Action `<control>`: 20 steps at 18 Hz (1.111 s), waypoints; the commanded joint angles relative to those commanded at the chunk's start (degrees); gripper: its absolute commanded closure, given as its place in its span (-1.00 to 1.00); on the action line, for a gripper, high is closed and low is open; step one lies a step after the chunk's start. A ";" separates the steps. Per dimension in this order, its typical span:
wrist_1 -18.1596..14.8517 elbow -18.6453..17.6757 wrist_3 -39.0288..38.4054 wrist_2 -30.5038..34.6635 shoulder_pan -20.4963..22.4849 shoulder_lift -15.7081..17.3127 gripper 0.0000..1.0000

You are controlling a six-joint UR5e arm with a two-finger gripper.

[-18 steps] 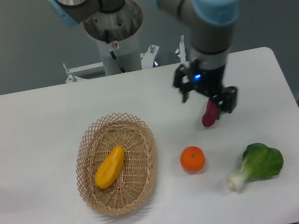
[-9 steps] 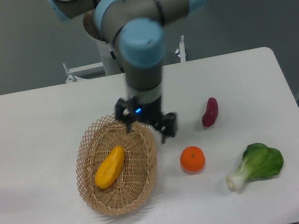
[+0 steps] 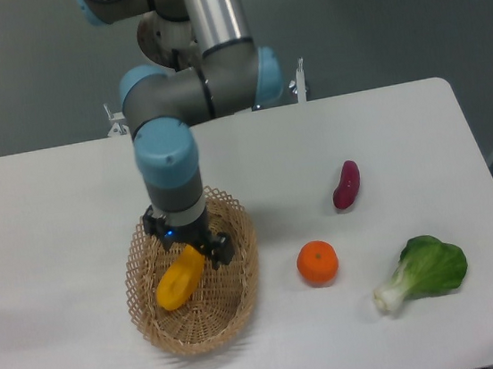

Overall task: Pick up the mango from the basket
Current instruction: 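Close the gripper around the yellow mango inside the basket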

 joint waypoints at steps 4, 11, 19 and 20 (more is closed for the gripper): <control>1.49 0.00 -0.09 1.58 -1.14 -1.41 -1.00; 1.67 -0.44 -0.26 1.85 -1.49 -2.11 -1.00; 2.99 -0.18 -0.18 1.76 -1.50 -2.38 0.04; 2.90 -0.09 -0.09 1.76 -1.50 -2.38 0.14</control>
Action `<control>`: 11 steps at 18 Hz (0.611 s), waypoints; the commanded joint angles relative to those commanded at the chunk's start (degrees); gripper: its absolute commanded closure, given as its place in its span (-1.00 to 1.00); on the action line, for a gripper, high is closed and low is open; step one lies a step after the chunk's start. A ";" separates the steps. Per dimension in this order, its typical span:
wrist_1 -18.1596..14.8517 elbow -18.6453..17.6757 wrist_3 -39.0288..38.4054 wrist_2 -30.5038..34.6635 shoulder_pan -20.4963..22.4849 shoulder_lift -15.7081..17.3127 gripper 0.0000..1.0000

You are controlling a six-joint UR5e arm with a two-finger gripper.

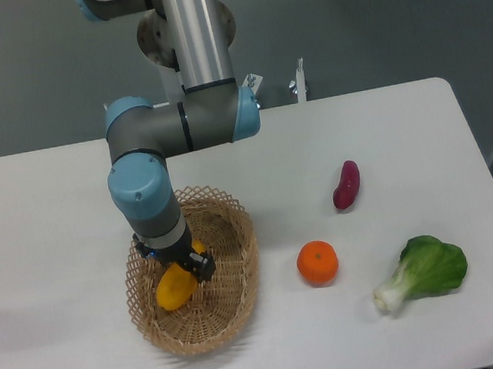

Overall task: Pick up the mango from the basket
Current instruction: 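Close the gripper around the yellow mango inside the basket, then lift the mango out of the basket and carry it beside the tangerine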

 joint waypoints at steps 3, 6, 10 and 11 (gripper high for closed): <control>0.00 0.18 0.18 0.00 0.00 0.09 0.26; 0.00 0.44 0.26 -0.09 0.00 0.35 0.27; 0.00 0.79 0.44 -0.18 0.09 0.70 0.34; -0.17 0.97 1.22 -0.09 0.17 1.05 0.34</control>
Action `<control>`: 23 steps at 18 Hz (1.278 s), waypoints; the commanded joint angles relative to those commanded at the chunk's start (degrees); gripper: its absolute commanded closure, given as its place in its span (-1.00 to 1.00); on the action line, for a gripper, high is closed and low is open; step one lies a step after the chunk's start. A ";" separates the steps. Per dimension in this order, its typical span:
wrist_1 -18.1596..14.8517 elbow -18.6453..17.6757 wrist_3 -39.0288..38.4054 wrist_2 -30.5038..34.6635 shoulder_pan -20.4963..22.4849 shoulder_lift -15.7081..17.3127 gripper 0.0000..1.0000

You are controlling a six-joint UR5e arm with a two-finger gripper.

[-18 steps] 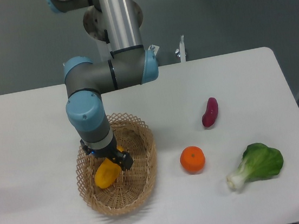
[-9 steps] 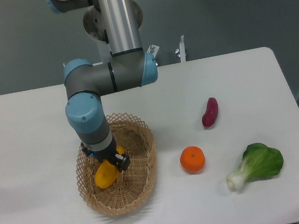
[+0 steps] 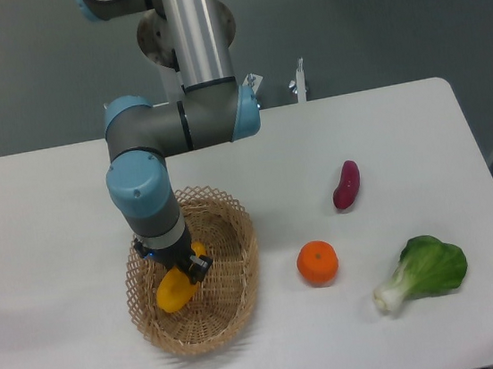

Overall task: Pick up the mango from the basket
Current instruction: 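Lift the mango out of the basket and carry it beside the tangerine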

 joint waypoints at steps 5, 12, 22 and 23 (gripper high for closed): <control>-6.57 5.00 9.48 -1.58 6.93 4.92 0.32; -22.83 16.25 22.04 -4.92 16.77 5.89 0.30; -26.46 17.67 45.96 -6.59 31.10 7.47 0.28; -26.46 17.67 47.28 -6.59 31.90 7.47 0.28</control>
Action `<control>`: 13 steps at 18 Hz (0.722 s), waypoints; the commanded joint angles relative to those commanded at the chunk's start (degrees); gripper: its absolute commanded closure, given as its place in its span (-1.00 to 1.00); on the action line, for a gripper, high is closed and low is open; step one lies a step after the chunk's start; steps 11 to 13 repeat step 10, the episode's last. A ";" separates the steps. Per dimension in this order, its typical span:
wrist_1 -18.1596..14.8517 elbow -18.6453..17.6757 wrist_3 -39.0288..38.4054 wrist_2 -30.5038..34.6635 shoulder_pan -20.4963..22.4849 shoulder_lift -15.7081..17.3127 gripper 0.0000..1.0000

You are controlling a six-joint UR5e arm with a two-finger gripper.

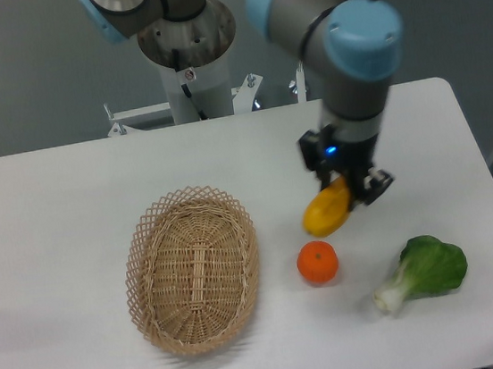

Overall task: Pick up the mango from the basket
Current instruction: 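Lift the mango out of the basket and carry it beside the tangerine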

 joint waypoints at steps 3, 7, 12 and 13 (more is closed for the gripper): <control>0.00 -0.09 2.29 -0.09 1.32 -0.17 0.28; 0.09 -0.09 2.65 -0.35 1.68 -0.26 0.27; 0.09 -0.09 2.65 -1.14 2.12 -0.26 0.27; 0.09 -0.09 2.65 -1.14 2.12 -0.26 0.27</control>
